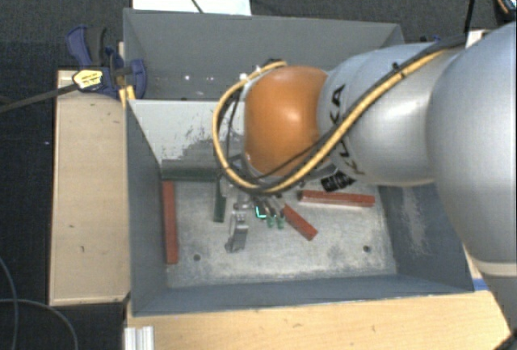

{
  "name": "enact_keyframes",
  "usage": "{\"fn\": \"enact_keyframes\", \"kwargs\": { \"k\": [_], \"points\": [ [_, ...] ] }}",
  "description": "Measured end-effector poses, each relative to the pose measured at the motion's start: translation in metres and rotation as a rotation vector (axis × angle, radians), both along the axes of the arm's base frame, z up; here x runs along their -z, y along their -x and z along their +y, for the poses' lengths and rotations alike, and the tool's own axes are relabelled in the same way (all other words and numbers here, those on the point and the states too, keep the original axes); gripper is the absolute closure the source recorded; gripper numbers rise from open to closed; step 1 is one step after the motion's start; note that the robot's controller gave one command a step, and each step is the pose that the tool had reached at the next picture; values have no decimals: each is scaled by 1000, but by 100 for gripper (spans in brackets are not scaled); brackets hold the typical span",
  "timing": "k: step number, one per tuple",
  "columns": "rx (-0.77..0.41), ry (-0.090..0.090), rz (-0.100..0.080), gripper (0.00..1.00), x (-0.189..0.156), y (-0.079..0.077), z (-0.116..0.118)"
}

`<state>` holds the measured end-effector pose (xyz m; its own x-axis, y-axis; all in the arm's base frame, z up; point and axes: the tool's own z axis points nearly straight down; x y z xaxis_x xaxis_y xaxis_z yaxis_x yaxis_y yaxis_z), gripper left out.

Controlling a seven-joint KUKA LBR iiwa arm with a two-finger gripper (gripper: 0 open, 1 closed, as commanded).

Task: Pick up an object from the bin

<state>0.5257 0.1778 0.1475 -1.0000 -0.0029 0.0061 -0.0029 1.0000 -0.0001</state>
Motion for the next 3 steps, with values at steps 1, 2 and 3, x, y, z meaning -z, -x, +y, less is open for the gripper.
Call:
{"fn": "enact_keyframes", "kwargs": {
  "k": [1,2,3],
  "points": [
    [95,3,-2,0,82,-32,-56],
    [141,3,-16,0,-7,-41,-160],
    [137,2,-1,0,81,-47,-212]
  ]
}}
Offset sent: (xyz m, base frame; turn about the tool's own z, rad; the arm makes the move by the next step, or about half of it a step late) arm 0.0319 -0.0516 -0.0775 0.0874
